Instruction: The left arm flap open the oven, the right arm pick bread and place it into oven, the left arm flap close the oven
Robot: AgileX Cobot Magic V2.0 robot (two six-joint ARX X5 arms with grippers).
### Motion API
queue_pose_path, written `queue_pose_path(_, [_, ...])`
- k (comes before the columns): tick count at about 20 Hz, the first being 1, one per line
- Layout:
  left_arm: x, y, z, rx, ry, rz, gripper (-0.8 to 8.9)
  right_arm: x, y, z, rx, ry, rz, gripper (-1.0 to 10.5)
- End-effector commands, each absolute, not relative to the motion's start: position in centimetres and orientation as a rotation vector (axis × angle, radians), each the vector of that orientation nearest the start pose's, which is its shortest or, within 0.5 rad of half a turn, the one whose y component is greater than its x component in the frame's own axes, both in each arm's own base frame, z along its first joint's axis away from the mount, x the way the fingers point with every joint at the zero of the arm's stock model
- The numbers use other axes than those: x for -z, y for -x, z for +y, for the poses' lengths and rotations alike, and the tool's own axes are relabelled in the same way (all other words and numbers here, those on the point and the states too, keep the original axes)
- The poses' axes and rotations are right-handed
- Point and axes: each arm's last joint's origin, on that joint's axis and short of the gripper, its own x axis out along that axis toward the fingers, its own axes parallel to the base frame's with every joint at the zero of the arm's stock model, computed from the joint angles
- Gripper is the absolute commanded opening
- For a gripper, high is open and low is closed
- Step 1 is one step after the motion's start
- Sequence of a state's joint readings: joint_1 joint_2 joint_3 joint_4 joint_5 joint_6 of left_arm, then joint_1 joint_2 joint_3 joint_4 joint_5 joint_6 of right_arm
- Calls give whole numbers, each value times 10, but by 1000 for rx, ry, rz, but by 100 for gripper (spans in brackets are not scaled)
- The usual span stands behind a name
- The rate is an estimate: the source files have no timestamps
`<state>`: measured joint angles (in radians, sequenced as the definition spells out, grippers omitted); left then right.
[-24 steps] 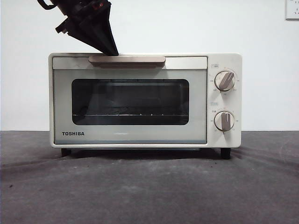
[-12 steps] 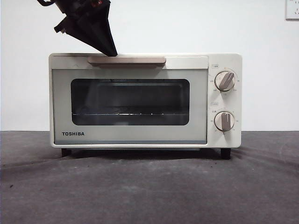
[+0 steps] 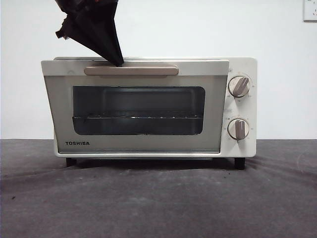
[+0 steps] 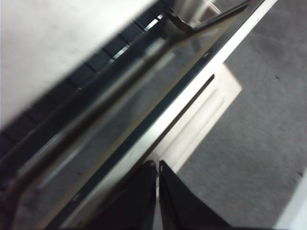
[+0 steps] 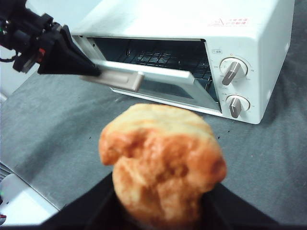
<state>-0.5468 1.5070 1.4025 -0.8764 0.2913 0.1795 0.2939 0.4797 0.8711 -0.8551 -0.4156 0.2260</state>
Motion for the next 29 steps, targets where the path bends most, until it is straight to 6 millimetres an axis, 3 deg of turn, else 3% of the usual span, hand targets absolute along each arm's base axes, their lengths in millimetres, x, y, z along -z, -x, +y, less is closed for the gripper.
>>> queue_pose_path(1, [-309,-259,-170,838,-288,983,16,-338,-66,32,-645,-252,527,166])
queue_pose_path(8, [-300,-241,-166,846,-269,949,16,-339,-66,32,-644,-255,527,166])
queue_pose_path(17, [-263,-200,-149,833,-165,859,16,-339,-66,32,-619,-250,522,166])
queue_pose_path(29, [-235,-177,-164,843,-129,883,16,-339,-67,32,-616,-248,513,166])
